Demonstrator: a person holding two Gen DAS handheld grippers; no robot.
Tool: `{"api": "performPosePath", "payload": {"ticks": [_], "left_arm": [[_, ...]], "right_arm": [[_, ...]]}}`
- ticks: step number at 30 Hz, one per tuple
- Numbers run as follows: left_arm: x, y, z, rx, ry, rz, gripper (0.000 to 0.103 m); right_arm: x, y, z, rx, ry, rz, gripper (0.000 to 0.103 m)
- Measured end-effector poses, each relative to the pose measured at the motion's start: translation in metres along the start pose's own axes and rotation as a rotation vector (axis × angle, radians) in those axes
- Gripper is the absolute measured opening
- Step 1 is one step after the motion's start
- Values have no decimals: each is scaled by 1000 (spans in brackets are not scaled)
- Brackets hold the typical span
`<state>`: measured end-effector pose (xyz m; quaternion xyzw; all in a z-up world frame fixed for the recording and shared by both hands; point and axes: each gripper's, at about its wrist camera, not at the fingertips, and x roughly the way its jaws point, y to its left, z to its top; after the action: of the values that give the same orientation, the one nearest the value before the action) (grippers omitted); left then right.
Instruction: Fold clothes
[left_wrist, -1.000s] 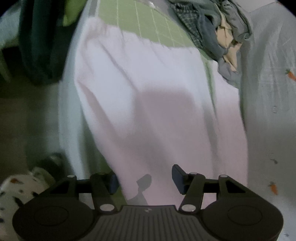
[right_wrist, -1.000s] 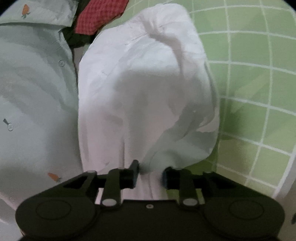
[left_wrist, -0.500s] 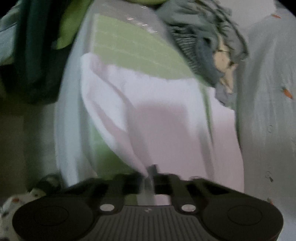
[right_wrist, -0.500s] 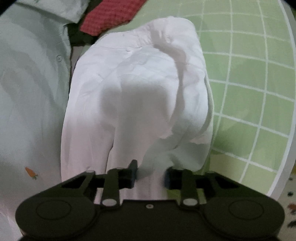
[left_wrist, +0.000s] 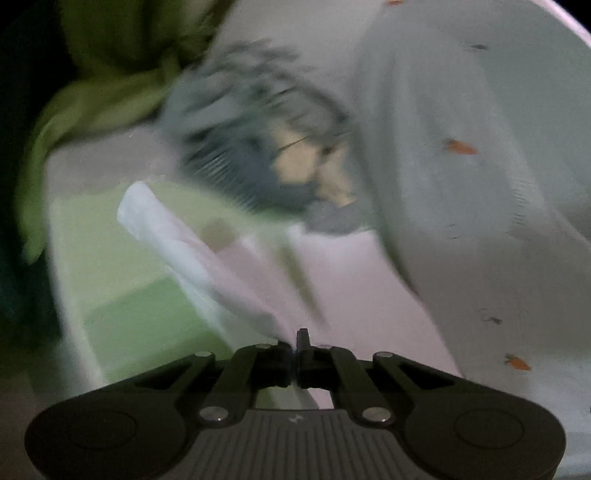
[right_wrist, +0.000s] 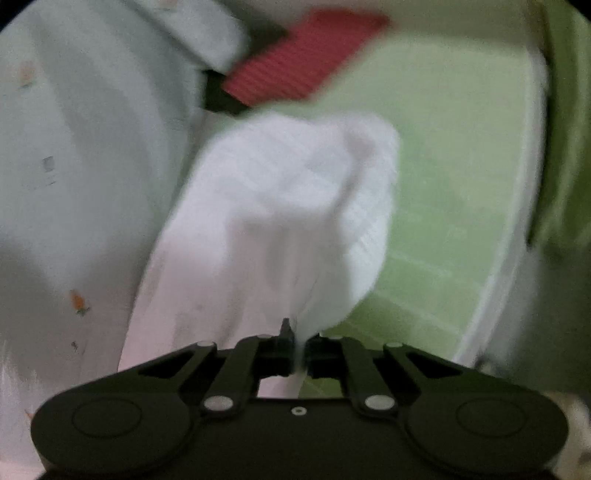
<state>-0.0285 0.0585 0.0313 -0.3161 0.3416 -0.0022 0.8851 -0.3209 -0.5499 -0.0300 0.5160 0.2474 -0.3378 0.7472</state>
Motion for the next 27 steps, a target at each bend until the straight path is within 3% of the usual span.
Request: {"api": "performPosePath", "payload": {"ticks": [3, 6, 13, 15, 16, 18, 19, 20, 21, 23, 25, 27], "left_arm": [[26, -28, 17, 11, -22, -58, 2], [66, -57, 28, 31, -27, -95, 2], [195, -184, 74, 141, -71, -248, 2], [236, -229, 87, 200, -74, -277, 10], [253, -248, 91, 222, -58, -262, 13], [269, -251, 88, 228, -29, -215, 47], [275, -250, 85, 229, -17, -191, 56], [280, -249, 83, 230, -4, -167, 74], [283, -240, 77, 242, 8, -121, 80], [284, -212, 63, 268, 49, 8, 81], [286, -175, 49, 250, 130, 150, 81], [284, -145, 38, 197, 184, 199, 81]], "right_arm": [[-10, 42, 7, -167, -73, 22, 6], [6, 69, 20, -195, -115, 56, 5], [96, 161, 79, -296, -218, 141, 5], [124, 198, 99, -343, -258, 158, 5], [144, 214, 111, -356, -260, 161, 5], [184, 244, 134, -373, -256, 162, 7], [201, 251, 141, -359, -240, 148, 17], [212, 252, 143, -335, -223, 134, 28], [220, 251, 143, -315, -212, 128, 33], [219, 234, 127, -319, -208, 79, 68], [214, 214, 109, -335, -203, -10, 73], [203, 188, 89, -330, -197, -124, 73]]}}
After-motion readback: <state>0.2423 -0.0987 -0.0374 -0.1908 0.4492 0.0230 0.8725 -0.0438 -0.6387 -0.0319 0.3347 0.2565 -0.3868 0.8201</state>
